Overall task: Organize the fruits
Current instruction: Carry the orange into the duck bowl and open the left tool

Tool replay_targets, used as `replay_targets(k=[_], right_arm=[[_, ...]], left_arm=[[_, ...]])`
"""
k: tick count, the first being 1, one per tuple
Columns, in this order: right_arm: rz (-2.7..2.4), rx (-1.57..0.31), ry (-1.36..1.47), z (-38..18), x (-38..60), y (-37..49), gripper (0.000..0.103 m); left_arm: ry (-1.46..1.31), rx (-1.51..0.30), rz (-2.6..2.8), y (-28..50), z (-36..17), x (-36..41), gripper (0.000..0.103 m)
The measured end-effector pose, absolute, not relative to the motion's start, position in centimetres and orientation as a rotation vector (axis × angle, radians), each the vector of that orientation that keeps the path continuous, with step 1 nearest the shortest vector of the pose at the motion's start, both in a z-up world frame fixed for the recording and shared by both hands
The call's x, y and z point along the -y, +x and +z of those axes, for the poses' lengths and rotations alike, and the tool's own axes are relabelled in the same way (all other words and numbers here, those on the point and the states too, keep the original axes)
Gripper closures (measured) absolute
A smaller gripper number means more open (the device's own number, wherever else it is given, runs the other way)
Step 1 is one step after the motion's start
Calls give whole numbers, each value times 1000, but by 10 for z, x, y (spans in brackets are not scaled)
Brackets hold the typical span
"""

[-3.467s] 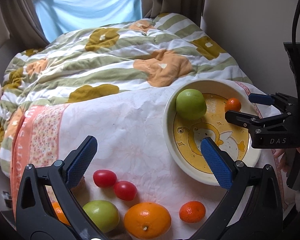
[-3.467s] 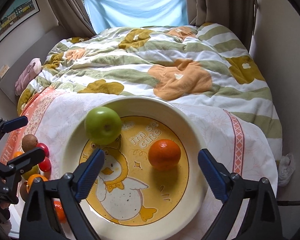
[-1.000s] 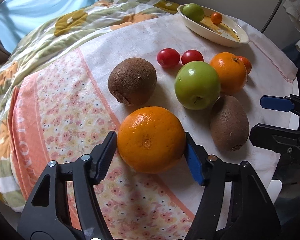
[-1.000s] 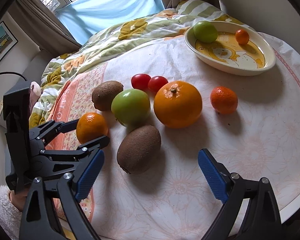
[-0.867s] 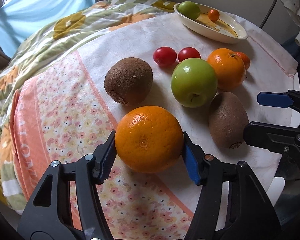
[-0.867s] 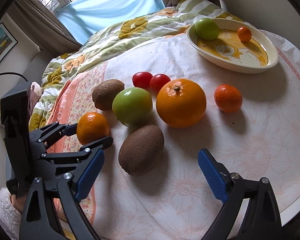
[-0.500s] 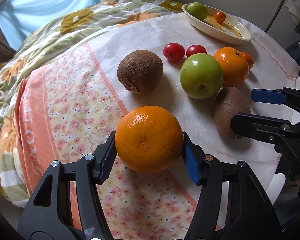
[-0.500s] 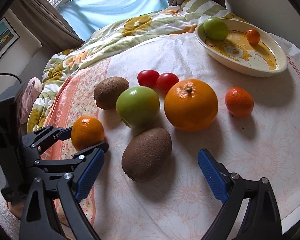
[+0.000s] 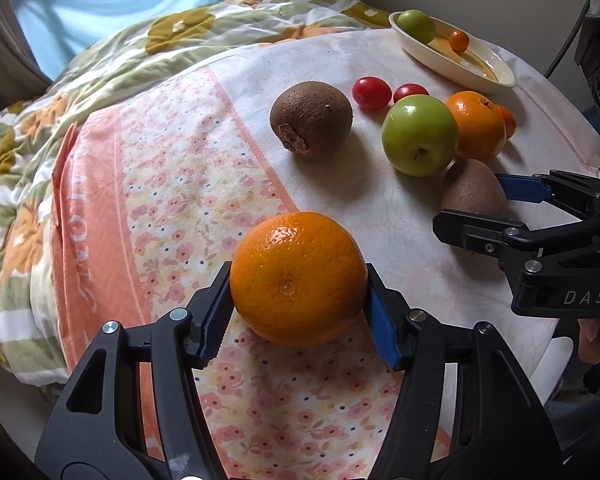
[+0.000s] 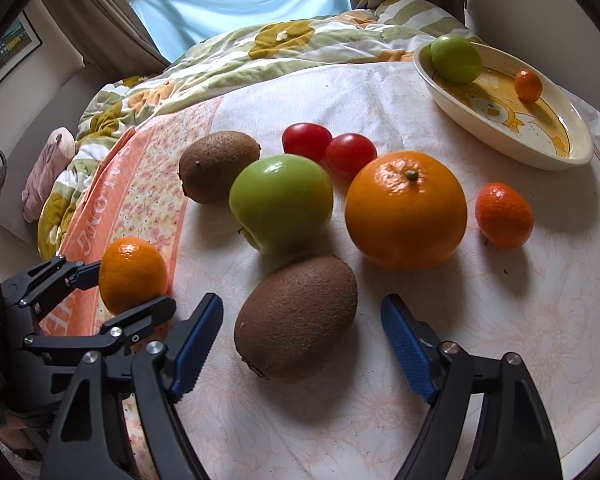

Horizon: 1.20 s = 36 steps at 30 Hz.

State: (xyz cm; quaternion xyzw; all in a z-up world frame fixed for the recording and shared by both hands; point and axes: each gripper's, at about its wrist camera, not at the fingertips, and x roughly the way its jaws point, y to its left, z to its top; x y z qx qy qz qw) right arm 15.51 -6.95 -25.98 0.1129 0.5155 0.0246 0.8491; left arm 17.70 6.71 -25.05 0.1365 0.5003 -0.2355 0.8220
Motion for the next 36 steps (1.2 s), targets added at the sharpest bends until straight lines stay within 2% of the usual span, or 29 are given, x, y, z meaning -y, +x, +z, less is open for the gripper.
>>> replay_targets(k=[2, 5, 16, 27, 36], right_arm=[[54, -1086, 207, -260, 66, 155, 37], [74, -1082, 181, -259, 63, 154, 48], [126, -1051, 166, -239, 63, 142, 49], [151, -977, 160, -178, 100, 127, 49], [129, -918, 145, -133, 167, 126, 49]], left_arm=[[282, -1066, -490, 176, -250, -69, 44], [268, -1068, -475, 174, -249, -73, 44], [240, -1050, -437, 166, -229, -67, 44], [185, -992, -387, 162, -165, -40, 44], [174, -923, -394, 172, -121, 20, 44]])
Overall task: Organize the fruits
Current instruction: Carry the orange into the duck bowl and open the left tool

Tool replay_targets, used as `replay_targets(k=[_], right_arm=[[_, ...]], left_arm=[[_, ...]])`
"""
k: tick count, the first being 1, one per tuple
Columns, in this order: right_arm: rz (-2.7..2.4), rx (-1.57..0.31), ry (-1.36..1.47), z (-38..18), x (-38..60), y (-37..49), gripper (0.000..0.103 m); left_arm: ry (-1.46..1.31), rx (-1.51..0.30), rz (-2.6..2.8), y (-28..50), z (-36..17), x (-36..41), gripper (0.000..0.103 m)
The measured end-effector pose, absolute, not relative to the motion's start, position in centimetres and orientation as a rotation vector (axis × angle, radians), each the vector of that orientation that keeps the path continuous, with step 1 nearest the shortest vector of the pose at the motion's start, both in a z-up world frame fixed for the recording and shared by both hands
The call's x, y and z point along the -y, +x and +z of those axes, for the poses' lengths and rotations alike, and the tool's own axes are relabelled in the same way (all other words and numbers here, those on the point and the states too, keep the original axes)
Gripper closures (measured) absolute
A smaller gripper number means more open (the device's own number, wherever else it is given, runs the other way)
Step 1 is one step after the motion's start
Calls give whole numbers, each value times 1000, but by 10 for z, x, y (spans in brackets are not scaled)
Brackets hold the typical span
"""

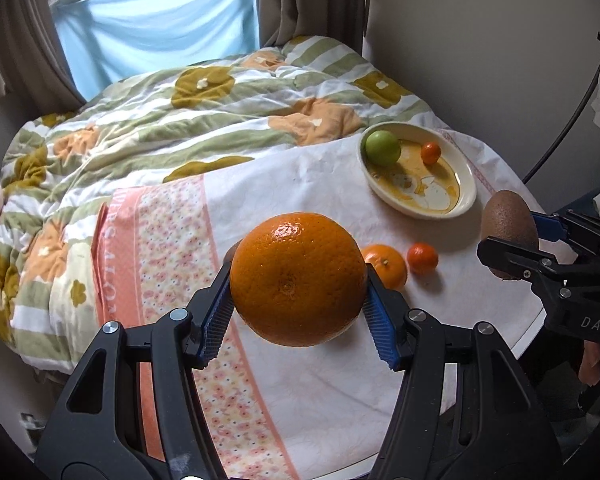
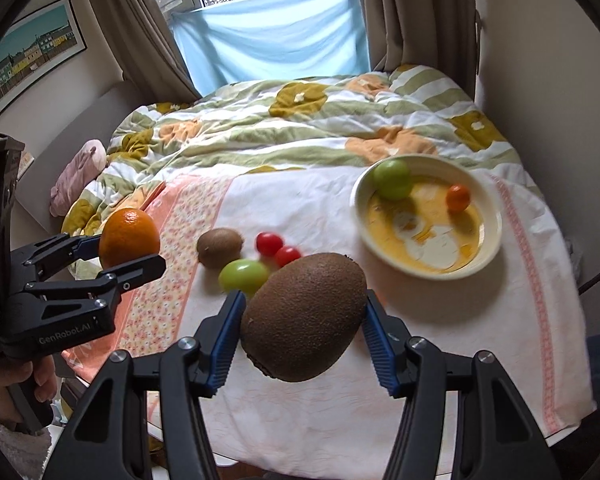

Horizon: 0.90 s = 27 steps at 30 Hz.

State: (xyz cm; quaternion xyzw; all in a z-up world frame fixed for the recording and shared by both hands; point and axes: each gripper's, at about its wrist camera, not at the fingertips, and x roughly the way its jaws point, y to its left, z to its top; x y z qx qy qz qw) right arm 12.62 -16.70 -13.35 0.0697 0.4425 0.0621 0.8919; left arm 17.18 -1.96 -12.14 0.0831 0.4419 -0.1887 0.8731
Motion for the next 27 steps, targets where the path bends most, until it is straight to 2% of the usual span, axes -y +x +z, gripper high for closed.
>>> replay_targets(k=[12, 27], right_arm=[[138, -888, 93, -109, 261, 157, 49], [166, -946, 94, -152, 346, 204, 49]], left_arm=[[153, -890, -415, 203, -111, 124, 44], [183, -974, -418, 260, -178, 215, 43]])
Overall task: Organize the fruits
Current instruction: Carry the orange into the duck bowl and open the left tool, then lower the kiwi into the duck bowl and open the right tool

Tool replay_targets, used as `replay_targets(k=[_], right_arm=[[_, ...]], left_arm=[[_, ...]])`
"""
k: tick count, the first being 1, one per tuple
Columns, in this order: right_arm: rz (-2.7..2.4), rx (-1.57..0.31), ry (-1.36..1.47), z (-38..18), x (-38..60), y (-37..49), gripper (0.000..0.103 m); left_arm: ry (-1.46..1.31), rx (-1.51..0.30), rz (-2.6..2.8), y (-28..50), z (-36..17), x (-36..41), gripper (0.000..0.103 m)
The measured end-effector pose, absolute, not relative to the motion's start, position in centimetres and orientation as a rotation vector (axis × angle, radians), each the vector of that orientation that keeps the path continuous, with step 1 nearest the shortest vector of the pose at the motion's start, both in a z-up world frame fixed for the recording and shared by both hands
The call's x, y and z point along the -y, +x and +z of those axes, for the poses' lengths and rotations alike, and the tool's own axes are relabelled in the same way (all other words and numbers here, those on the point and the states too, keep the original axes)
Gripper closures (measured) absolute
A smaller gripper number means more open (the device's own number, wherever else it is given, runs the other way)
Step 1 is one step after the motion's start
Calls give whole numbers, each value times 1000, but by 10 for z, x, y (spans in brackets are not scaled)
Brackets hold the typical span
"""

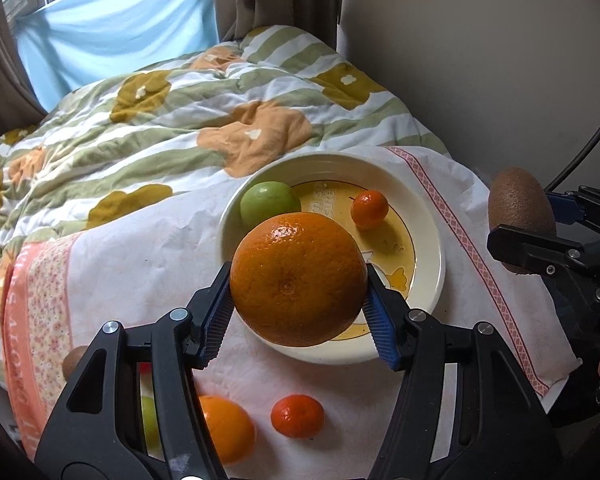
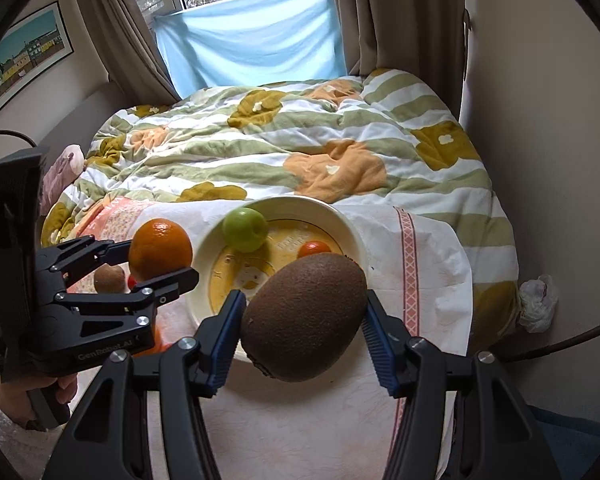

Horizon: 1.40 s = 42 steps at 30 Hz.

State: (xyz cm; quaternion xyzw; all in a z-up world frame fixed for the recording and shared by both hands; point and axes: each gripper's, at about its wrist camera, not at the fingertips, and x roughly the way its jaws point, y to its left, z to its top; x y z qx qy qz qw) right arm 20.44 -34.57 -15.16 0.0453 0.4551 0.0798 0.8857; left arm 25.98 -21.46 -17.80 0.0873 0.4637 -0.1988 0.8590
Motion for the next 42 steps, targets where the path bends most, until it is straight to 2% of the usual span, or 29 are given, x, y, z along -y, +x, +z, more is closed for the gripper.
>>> replay_targets(k=[7, 20, 22, 23, 24, 26, 42], right_arm=[[177, -990, 125, -176, 360, 217, 49], [212, -1027, 149, -201, 366, 235, 49], [215, -1029, 148, -201, 367, 237, 49], [218, -1028, 147, -202, 368, 238, 49], [222, -1027, 144, -202, 369, 238, 49], [228, -1029, 136, -202, 369, 240, 49], [336, -1057, 30, -217, 339, 251, 49]], left_arm=[[219, -1035, -398, 275, -213, 226, 44], [257, -1088, -379, 285, -235, 232, 43], [254, -1079, -379, 282, -233, 231, 39], [258, -1074, -372, 281, -231, 230, 23], [249, -1063, -387, 279, -227, 229, 13], [242, -1041, -374, 277, -220, 224, 0], [245, -1046, -305, 256, -197, 193, 0]])
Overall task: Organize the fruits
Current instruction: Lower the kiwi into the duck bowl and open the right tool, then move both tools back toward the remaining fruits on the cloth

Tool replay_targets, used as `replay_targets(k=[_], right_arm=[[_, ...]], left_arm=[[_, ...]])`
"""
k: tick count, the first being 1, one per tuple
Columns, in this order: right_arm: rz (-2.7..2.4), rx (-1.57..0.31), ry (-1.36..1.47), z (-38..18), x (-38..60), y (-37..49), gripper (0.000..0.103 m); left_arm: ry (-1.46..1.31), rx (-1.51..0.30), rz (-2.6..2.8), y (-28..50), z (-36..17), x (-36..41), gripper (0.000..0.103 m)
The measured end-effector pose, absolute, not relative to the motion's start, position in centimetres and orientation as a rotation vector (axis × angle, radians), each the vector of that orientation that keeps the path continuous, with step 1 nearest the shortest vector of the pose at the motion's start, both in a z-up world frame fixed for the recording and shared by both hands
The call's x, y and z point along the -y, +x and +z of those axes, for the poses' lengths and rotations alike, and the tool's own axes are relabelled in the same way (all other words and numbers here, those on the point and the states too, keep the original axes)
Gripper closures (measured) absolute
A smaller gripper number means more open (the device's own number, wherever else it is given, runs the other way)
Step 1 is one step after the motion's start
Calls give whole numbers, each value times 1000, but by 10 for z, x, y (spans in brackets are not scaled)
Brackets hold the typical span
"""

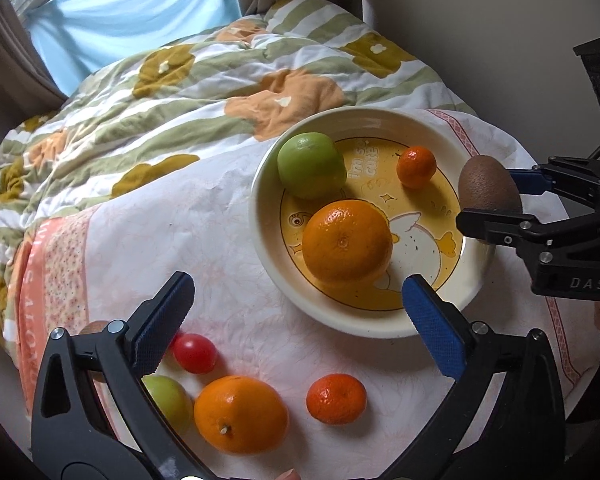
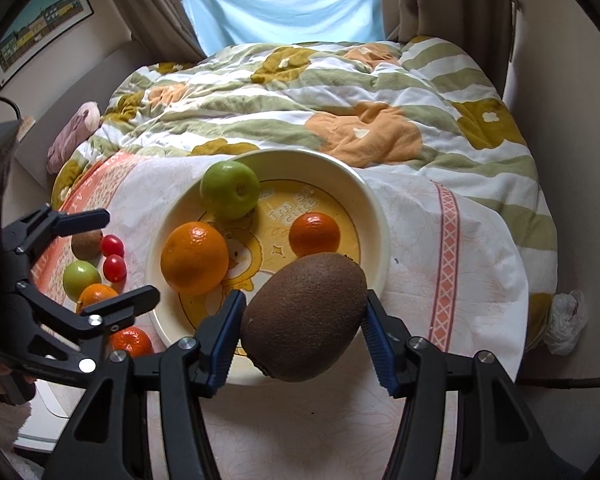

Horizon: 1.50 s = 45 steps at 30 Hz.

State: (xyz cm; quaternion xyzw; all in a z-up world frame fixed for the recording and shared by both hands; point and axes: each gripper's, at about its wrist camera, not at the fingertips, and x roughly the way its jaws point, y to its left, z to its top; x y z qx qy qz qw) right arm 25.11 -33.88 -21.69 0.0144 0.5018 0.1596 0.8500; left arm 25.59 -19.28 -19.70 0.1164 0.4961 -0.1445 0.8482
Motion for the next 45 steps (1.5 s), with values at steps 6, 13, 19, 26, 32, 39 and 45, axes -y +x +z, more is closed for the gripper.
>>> replay_targets(k=[6, 13, 19, 26, 32, 39, 45], right_arm=[[374, -1053, -18, -231, 323, 258, 49], [394, -1049, -94, -238, 311, 259, 49], [371, -1055, -115, -239, 311, 255, 39], [376, -1020, -93, -230, 313, 252, 5], [365, -991, -87, -219, 314, 243, 5], [341, -925, -116, -178, 312, 225, 5], [290, -919, -77, -141, 308, 205, 5]], left_arm=[[236, -1050, -284, 249, -195, 181, 0], [213, -1058, -266, 243, -194, 170, 0], [229, -1049, -242, 239, -191, 167, 0], [219, -1038, -239, 233, -186, 164, 0], [212, -1032, -232, 227, -180, 162, 0], [210, -985, -209, 214, -153, 153, 0], [214, -951, -177, 195, -124, 131, 0]])
